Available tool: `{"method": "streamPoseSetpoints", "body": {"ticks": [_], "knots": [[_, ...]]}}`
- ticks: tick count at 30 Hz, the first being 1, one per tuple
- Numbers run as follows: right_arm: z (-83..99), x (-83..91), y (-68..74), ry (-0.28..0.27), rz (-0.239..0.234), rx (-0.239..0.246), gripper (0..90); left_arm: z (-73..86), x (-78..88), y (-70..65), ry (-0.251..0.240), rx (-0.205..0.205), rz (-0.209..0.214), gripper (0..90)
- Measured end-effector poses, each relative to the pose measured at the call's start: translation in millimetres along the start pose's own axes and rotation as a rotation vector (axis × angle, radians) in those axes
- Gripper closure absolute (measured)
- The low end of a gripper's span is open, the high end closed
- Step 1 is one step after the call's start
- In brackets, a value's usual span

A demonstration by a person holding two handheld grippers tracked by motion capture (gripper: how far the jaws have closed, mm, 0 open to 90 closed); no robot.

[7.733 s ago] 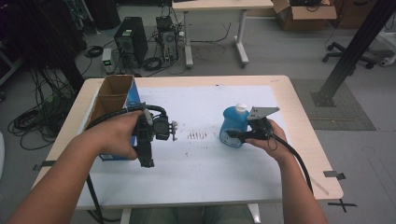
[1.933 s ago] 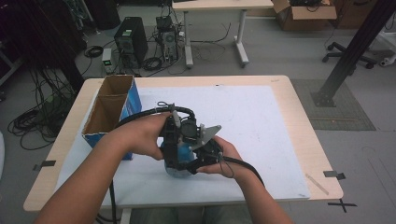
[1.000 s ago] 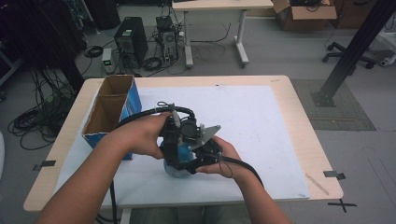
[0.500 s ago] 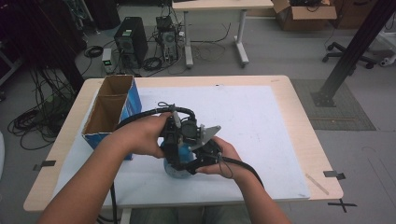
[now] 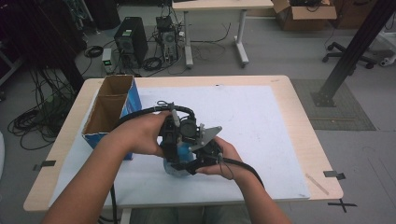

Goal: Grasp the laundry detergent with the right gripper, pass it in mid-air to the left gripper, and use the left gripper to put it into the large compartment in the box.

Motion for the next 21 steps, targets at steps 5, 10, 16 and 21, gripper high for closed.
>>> {"method": "streamPoseSetpoints", "body": {"ticks": [5,10,16,21], "knots": [[0.8,-0.2,0.5,-0.015,0.003,0.010,44.3,-0.7,0.9,-0.6,0.009,-0.004,0.003,39.8],[2.8,-1.3,0.4,-0.026,-0.008,-0.018,34.1,-0.2,2.4,-0.1,0.020,-0.003,-0.005,39.9],[7.0,-0.6,-1.6,-0.037,0.014,-0.048,26.5,1.2,5.9,-0.1,0.019,-0.003,-0.003,39.9],[6.9,0.6,-1.3,-0.050,0.029,-0.062,19.6,0.1,6.2,-0.2,0.027,-0.001,-0.006,39.9]]}}
Point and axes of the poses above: each handheld gripper's, and its own axes: x roughly backward along the jaws, z roughly out of its underside, y roughly to its left, the point moved 1 cm from there along -x, roughly forward along the jaws, and after that the axes turned 9 degrees about -x, right-handed, at the moved point
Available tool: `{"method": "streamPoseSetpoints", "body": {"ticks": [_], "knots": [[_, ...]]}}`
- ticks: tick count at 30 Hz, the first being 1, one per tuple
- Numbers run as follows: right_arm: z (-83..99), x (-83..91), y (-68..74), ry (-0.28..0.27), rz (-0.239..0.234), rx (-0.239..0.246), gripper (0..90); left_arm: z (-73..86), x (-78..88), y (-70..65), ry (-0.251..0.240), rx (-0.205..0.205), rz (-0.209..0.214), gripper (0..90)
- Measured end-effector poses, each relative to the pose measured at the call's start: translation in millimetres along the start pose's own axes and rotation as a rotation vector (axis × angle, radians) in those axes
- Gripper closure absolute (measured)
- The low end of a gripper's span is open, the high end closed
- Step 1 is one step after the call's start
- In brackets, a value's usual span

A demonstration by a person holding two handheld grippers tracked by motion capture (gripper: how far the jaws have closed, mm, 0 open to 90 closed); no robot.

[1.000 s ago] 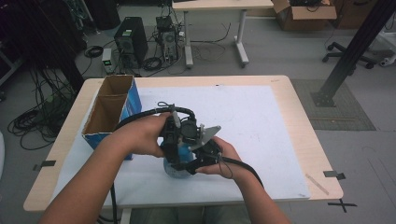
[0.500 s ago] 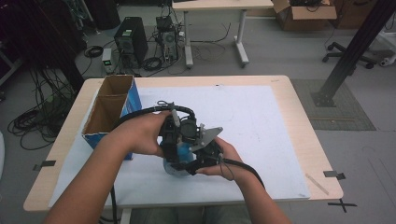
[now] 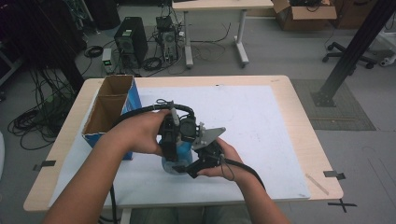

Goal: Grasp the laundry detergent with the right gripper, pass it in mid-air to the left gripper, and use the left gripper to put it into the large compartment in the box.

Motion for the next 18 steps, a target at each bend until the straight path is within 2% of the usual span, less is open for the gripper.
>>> {"method": "streamPoseSetpoints", "body": {"ticks": [8,12,14,17,18], "knots": [[0.7,1.5,-0.2,-0.011,0.005,-0.028,7.6,-0.5,0.8,2.4,0.006,0.010,0.001,39.8],[1.6,4.8,-0.2,-0.015,-0.016,-0.043,3.5,0.3,0.6,4.3,0.003,0.026,0.001,39.7],[1.6,7.3,-1.2,-0.015,-0.021,-0.035,2.4,0.4,1.4,5.4,0.008,0.023,0.003,39.7],[1.9,13.6,-4.6,-0.009,-0.011,-0.007,2.0,0.7,2.6,6.9,0.005,0.040,-0.006,39.6],[1.8,15.8,-4.2,-0.014,-0.012,-0.015,2.0,1.0,3.7,7.7,0.010,0.048,-0.005,39.6]]}}
Point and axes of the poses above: each handheld gripper's, and its own axes: x roughly backward along the jaws, z roughly out of its underside, y roughly to its left, the point moved 1 cm from there along -x, roughly forward along the jaws, and after that the axes turned 9 degrees about -x, right-handed, at the moved point
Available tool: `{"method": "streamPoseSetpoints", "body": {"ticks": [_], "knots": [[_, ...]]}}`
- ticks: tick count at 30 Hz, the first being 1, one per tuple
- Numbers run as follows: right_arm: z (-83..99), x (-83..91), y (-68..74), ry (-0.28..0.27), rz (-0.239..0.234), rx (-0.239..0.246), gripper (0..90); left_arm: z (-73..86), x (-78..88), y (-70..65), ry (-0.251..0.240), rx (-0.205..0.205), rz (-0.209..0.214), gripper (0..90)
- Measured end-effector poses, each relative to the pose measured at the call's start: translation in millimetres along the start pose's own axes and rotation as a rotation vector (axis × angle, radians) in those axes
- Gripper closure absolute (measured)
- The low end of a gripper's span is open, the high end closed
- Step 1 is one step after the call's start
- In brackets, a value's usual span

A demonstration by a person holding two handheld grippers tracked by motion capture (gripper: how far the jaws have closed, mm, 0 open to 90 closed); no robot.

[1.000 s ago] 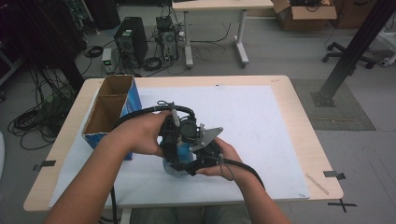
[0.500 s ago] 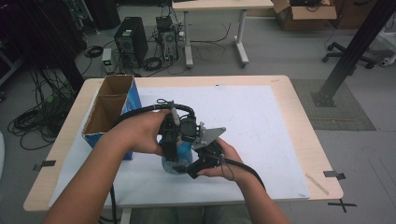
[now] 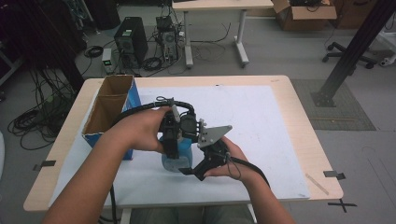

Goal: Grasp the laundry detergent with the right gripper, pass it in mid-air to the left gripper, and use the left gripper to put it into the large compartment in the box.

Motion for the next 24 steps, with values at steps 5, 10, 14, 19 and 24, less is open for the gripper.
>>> {"method": "streamPoseSetpoints", "body": {"ticks": [5,10,14,19,24], "knots": [[1.4,17.8,-3.0,0.011,0.018,0.013,2.0,3.2,7.0,4.5,0.001,0.053,0.011,39.6],[4.5,43.2,-9.4,0.041,0.059,0.015,2.1,9.3,18.0,11.4,-0.004,0.149,0.027,39.6],[6.6,66.0,-17.3,0.065,0.097,0.015,2.1,15.5,29.3,18.6,-0.002,0.262,0.044,39.5],[6.6,91.1,-26.5,0.106,0.142,0.013,2.0,25.1,44.4,29.6,0.028,0.432,0.054,39.5],[2.0,107.1,-32.7,0.164,0.184,0.029,2.2,37.7,58.7,40.3,0.058,0.569,0.042,39.5]]}}
Point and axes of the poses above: each handheld gripper's, and its own axes: x roughly backward along the jaws, z roughly out of its underside, y roughly to its left, the point moved 1 cm from there along -x, roughly forward along the jaws, and after that the axes turned 9 degrees about -x, right-handed, at the moved point
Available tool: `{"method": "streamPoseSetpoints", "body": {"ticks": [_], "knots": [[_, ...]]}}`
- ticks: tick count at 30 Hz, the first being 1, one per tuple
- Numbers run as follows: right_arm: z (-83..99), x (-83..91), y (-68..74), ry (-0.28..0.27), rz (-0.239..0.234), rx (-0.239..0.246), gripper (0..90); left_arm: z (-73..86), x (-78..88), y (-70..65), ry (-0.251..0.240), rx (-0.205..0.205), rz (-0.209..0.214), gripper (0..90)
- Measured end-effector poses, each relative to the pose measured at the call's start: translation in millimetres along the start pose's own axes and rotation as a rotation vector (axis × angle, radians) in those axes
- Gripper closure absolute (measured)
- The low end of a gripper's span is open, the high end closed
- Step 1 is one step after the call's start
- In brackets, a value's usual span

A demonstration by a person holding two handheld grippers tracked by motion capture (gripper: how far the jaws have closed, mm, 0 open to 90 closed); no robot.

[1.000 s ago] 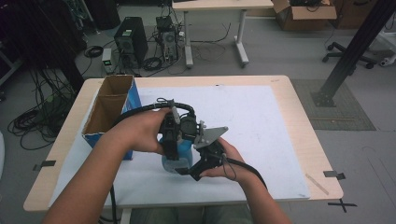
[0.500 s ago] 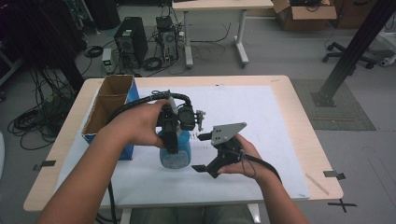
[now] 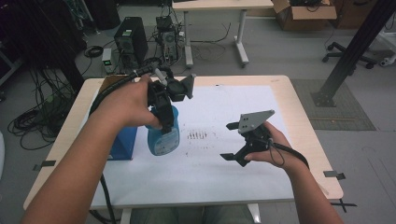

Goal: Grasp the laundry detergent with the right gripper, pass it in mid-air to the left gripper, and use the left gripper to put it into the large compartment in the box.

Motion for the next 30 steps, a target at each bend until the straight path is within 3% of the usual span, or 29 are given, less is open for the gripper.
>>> {"method": "streamPoseSetpoints", "body": {"ticks": [3,8,13,20,30], "knots": [[-2.4,6.6,-3.8,0.025,0.013,0.006,2.2,6.6,9.3,11.1,-0.004,0.085,0.024,39.5],[-5.0,14.9,-7.7,0.059,0.016,0.019,2.4,16.1,25.1,23.6,-0.020,0.184,0.033,39.5],[-4.1,19.5,-11.9,0.089,0.021,0.012,2.4,26.0,39.4,38.2,-0.045,0.328,0.053,39.5],[-4.8,24.5,-14.6,0.104,0.045,-0.005,2.7,38.2,52.5,57.4,-0.018,0.427,0.065,39.4],[-6.2,27.8,-18.7,0.125,0.046,-0.003,2.7,58.0,71.4,78.1,-0.061,0.577,0.066,39.4]]}}
Point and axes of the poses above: each handheld gripper's, and its own axes: x roughly backward along the jaws, z roughly out of its underside, y roughly to its left, the point moved 1 cm from there along -x, roughly forward along the jaws, and after that the axes turned 9 degrees about -x, right-handed, at the moved point
